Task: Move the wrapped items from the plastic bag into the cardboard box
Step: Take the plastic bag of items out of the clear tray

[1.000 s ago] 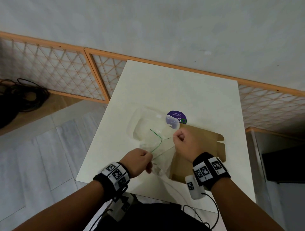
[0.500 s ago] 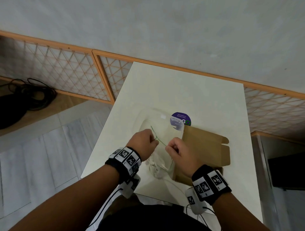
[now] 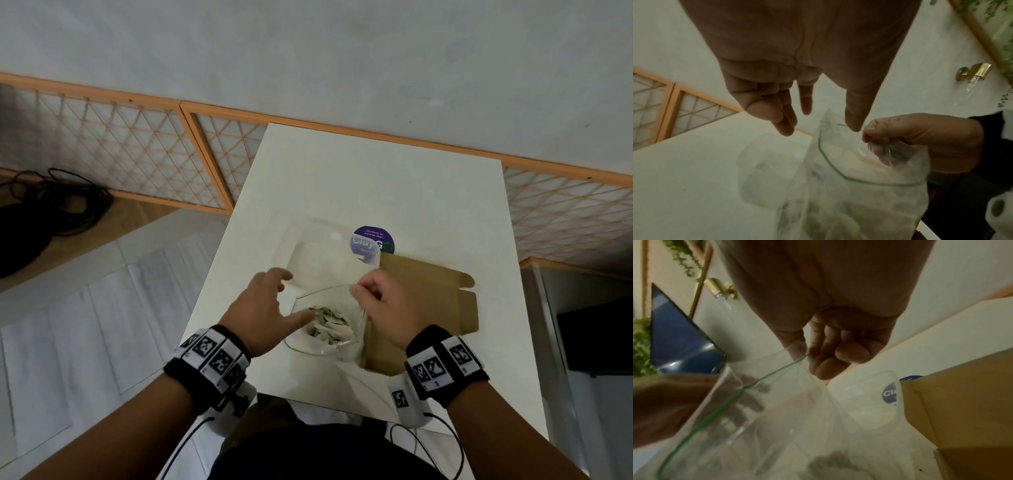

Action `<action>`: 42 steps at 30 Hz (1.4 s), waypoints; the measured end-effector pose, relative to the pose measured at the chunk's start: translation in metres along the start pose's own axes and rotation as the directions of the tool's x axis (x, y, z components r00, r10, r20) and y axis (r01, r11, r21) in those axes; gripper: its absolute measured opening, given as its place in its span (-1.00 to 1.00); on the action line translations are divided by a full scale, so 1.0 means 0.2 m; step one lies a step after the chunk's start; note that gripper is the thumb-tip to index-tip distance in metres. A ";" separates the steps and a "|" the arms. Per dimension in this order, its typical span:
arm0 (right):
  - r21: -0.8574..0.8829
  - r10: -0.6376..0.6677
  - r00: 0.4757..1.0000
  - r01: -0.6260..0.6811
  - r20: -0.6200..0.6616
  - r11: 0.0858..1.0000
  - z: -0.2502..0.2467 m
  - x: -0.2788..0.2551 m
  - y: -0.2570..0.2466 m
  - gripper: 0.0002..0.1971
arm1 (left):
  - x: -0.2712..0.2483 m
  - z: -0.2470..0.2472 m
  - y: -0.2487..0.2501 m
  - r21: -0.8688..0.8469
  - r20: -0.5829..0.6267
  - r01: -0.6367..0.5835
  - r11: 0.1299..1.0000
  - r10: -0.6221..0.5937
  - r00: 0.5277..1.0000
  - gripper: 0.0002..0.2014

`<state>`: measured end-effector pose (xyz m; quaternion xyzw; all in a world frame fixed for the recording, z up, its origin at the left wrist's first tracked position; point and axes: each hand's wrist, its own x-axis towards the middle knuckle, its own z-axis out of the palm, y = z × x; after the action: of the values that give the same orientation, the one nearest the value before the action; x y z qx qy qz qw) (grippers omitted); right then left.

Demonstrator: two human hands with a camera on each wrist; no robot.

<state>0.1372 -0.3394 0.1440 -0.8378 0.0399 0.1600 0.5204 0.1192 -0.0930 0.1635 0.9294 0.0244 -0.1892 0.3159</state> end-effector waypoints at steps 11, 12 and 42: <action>-0.301 0.104 0.991 -0.074 0.084 0.951 -0.03 -0.12 0.18 -0.89 | 0.13 -0.01 0.03 -0.794 0.494 0.490 0.360 -0.087 0.865 -0.89; -0.296 0.145 0.985 -0.112 0.091 0.949 -0.04 -0.12 0.19 -0.91 | 0.14 -0.01 0.02 -0.796 0.553 0.540 0.272 -0.035 0.833 -0.88; 0.207 0.495 0.830 -0.548 0.259 0.810 -0.05 -0.11 0.26 -0.88 | 0.08 0.18 -0.16 -0.742 0.599 0.619 0.259 -0.159 0.785 -0.62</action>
<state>0.1066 -0.3743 0.1106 -0.6950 0.2404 0.3702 0.5675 0.1162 -0.0911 0.1133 0.4915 0.2937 -0.4047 0.7131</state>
